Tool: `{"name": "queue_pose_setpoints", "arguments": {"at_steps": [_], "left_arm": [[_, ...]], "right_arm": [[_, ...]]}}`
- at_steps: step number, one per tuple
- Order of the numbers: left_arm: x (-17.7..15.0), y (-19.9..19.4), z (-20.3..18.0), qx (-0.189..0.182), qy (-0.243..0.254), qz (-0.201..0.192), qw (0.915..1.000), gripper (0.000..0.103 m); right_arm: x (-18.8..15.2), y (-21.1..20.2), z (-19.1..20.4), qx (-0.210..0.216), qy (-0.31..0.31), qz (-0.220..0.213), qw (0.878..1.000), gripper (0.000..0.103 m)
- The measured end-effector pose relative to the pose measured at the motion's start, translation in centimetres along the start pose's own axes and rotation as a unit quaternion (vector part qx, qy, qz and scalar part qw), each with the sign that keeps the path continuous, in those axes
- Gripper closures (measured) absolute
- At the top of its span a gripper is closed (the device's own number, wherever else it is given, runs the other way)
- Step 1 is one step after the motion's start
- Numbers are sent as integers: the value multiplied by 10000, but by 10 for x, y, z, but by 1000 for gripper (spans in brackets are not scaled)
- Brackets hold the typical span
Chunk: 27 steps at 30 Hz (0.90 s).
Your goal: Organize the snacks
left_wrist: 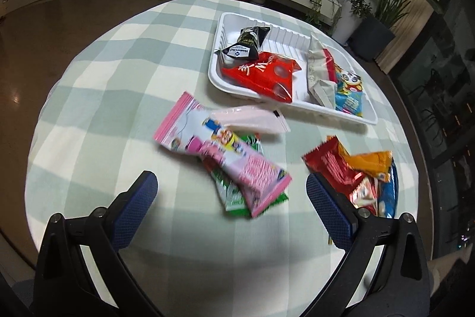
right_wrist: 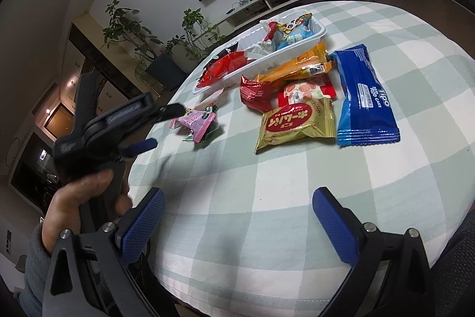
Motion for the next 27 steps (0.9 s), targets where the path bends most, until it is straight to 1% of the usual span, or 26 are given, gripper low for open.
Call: {"name": "queue_pose_setpoints", "arguments": {"at_steps": [3,5,6,8,9,10,11,15,16,18,20,27], "left_arm": [[11,15,2,4,-107,58,9999,12],[16,24,4,-48,-173,119,9998,22],[16,29,6,-44,-204,184,9996,25],[16,38,11,-107,-303,291,9991,38],[16,41,13,-126,-327,310,9989,40],[16,43,15,-133,-333,319,9988,45],[16,44,15,-156,-329,322,9988,50],[14,46,13,-215,-146,311,9992,56],[13,45,12,-248,-113,306,9992,62],[12,43,10,-338,-51,293,9990,68],[11,39,9,-393,30,270,9989,77],[1,25,10,-512,322,280,9978,82]], "right_arm": [[1,0,0,-3,-5,-17,10000,1],[1,-1,0,6,-12,-30,10000,1],[1,-1,0,5,-20,-35,10000,1],[1,0,0,0,-30,-31,10000,1],[1,1,0,5,-28,-28,10000,2],[0,1,0,6,-30,-24,10000,2],[0,1,0,-2,-36,-27,10000,3],[1,1,0,-15,-70,-50,10000,4],[1,1,0,-25,-74,-50,10000,5],[0,0,0,-28,-79,-57,9999,7],[2,0,-1,-39,-92,-84,9999,8],[1,0,-1,-73,-132,-83,9999,11]]}}
Point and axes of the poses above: each gripper's, at about its wrist camera, not at the fingertips, and y roughly the way its jaws point, z to its left, x to its top, the point moved 10 cm from there along y, roughly the way its jaws point, and after that the axes turned 2 degrees about -x, right-handed, at the moved point
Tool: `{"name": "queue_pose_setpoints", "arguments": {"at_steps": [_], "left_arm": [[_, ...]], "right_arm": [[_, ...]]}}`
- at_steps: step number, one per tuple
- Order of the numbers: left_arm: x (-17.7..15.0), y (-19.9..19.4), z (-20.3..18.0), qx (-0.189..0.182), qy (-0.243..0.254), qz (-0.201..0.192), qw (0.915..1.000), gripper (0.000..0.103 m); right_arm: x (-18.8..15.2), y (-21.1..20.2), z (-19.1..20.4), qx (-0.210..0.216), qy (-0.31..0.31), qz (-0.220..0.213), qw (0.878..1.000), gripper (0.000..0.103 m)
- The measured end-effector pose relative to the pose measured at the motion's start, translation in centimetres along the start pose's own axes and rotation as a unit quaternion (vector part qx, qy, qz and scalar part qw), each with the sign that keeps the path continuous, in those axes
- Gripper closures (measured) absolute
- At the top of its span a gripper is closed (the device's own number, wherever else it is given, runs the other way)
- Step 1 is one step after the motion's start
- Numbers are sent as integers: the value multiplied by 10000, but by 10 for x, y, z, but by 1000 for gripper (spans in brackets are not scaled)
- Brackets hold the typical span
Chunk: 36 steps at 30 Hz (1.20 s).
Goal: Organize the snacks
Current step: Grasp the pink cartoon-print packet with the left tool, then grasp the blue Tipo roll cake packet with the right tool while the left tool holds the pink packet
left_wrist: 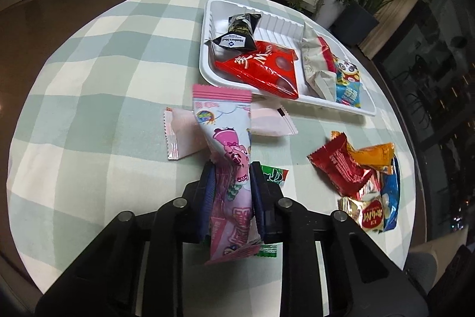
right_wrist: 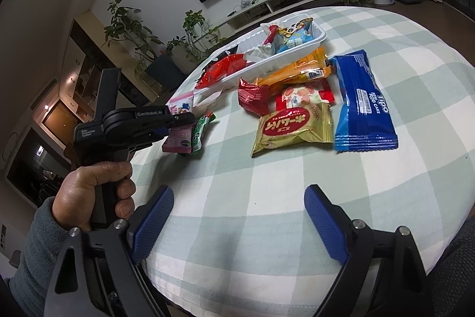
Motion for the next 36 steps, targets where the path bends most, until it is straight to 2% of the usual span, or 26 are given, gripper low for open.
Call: {"name": "queue_pose_setpoints", "arguments": {"at_steps": [8,15,20,26,36], "left_arm": [[-16,-25,2,-284,113,-36,9995,83],[-47,-47,5,-570,126,32,9983,83],[-68,-58,7,-761,172,173,9968,87],[-81,-46,8,-631,191,286,9974,87],[-80,-32,3,-47,370,409,9985,78]], "right_arm": [[1,1,-1,-63,-46,-28,10000,12],[1,2,-2,-128,-99,-30,9999,13],[2,2,-4,-157,-81,-38,9998,14],[1,3,-5,-225,-94,-18,9997,14],[0,4,-4,-263,-135,-8,9996,14]]}}
Point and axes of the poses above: each gripper's, at about its wrist camera, not at the fingertips, and y roughly the way its jaws point, z to its left, x to its top, the point moved 10 cm from there along y, roughly the way its jaws point, and after that the axes turned 2 degrees about -x, right-handed, at the moved point
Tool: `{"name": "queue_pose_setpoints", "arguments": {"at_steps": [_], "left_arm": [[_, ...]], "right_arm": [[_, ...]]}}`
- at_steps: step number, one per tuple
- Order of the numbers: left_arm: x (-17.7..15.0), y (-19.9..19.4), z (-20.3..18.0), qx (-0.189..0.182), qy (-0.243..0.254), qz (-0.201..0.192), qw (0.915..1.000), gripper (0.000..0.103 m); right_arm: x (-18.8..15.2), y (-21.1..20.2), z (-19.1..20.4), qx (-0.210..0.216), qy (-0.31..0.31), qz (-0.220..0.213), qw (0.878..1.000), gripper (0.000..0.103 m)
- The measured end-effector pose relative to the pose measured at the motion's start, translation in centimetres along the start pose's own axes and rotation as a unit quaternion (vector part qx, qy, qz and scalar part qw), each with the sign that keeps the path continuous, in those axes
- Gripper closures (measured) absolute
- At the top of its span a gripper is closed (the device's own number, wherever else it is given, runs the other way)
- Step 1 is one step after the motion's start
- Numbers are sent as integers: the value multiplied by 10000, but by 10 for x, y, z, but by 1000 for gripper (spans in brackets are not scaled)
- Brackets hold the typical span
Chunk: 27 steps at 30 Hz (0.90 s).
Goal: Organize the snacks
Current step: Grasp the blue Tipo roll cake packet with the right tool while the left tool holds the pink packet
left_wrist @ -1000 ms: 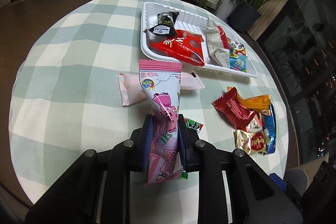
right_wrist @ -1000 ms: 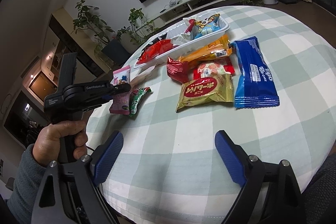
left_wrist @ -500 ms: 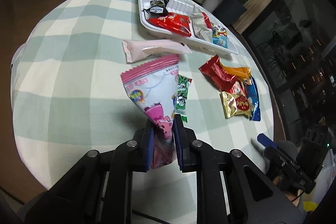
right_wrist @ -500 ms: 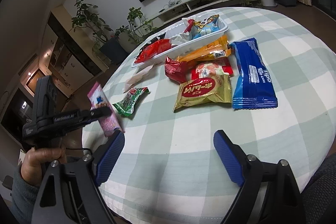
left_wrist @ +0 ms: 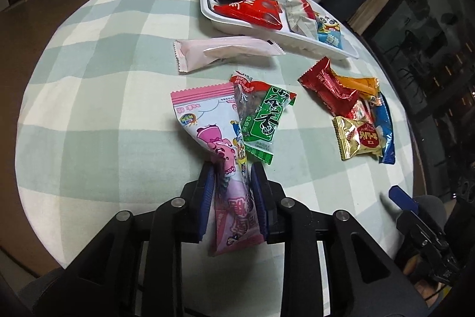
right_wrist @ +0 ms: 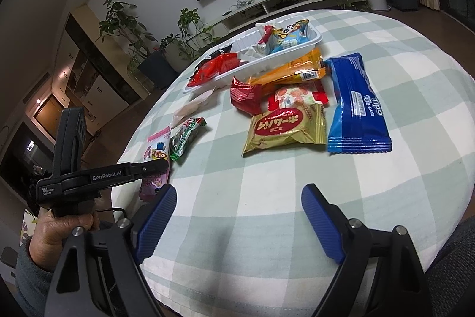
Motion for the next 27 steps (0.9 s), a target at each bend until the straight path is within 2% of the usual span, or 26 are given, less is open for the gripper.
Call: {"name": "queue_pose_setpoints", "arguments": {"at_steps": [4,8,10,13,18,23,27], "left_arm": [[2,5,-5,333,286,1,9990,78],[5,9,-6,379,410,-29,9984,82],[5,10,-6,476,621,-68,9969,84],[4,9,-7,476,755,-96,9960,87],[-2,2,-8,234,723,-116,9970,89],[-12,-10,-7,46,620,-186,9979,90],[-18,-17,-9,-65,586,-211,9980,90]], "right_arm": [[0,0,0,3,-21,-3,10000,14],[1,-1,1,15,-16,-27,10000,14],[1,-2,2,23,-28,-39,10000,14],[2,-3,2,30,-36,-64,10000,17],[11,-10,-6,-49,79,-162,9998,21],[38,-26,-29,-424,282,-280,9983,23],[61,-21,-58,-1051,269,38,9941,23]]}}
Point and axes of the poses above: each gripper's, at about its wrist camera, not at the fingertips, and y roughly the way its jaws point, z to its left, x to its top, the point moved 10 cm from there along y, roughly the way its jaws point, and after that the axes turned 2 degrees about -x, right-handed, at the moved point
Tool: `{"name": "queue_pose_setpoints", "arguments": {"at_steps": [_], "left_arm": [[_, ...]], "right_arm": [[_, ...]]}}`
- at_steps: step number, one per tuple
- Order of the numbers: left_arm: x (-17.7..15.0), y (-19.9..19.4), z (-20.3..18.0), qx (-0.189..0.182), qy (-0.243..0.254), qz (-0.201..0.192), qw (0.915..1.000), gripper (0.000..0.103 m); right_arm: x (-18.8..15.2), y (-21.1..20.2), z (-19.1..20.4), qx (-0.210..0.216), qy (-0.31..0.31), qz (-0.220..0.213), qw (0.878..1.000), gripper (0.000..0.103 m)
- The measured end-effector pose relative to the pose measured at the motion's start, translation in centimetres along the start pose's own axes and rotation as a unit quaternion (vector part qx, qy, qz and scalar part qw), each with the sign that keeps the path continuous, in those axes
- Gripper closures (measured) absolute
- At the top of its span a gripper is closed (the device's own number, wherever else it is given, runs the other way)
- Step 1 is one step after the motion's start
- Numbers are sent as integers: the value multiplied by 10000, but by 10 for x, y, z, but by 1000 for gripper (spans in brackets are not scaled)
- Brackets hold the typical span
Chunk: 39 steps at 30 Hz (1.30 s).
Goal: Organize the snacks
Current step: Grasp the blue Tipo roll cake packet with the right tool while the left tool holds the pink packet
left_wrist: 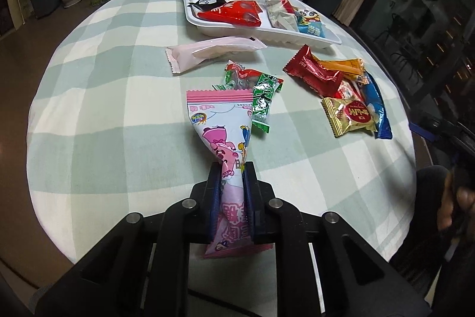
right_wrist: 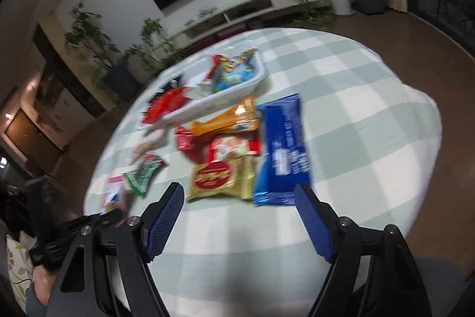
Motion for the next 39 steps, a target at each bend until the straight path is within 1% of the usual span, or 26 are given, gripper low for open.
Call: {"name": "queue_pose_setpoints", "arguments": {"at_steps": [2,4,6,8,9,13,16,19,21,23,25,27,30,35,39], "left_arm": [[-2,0,-2,-41,5,17,10000,90],[-4,2,-3,-70,4,39,10000,90],[-5,3,-3,-94,-8,49,9999,90],[-6,2,-2,-127,-28,43,9999,90],[-6,3,-2,-134,-32,42,9999,90],[-6,5,-2,-149,-26,51,9999,90],[-6,5,-1,-169,-25,43,9998,90],[-6,5,-2,-188,-19,42,9998,90],[-6,5,-2,-191,-13,40,9998,90],[-6,5,-2,-191,-14,39,9998,90],[-6,5,-2,-197,-20,36,9998,90],[-6,4,-2,-213,-26,28,9998,90],[-7,4,-2,-232,-44,14,9997,91],[-7,2,-2,-277,-71,-11,9996,91],[-7,-1,1,-320,-129,-58,9994,91]], "right_arm": [[4,15,-7,-174,-94,419,9989,26],[9,28,-10,-362,-305,638,9968,28],[15,38,-12,-552,-482,727,9947,29],[18,48,-18,-692,-579,847,9923,34],[21,54,-21,-779,-606,921,9909,35],[24,69,-28,-873,-664,1083,9880,39],[23,82,-33,-1045,-809,1188,9841,42],[26,85,-34,-1120,-954,1118,9828,45],[28,87,-36,-1217,-1076,1063,9810,52],[28,87,-36,-1346,-1218,1030,9780,56],[28,87,-34,-1336,-1291,1025,9772,62],[27,86,-32,-1302,-1316,1019,9774,71],[26,85,-32,-1270,-1289,1015,9782,74],[24,81,-30,-1267,-1280,978,9788,76],[32,71,-30,-1183,-1050,749,9846,76]]}}
Point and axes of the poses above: each gripper's, at about its wrist camera, not at the fingertips, and y roughly the way its jaws point, z to its left, x to its top, the point moved 10 cm from there along y, roughly the way its jaws point, and after that the axes turned 2 degrees about -x, right-handed, at the moved point
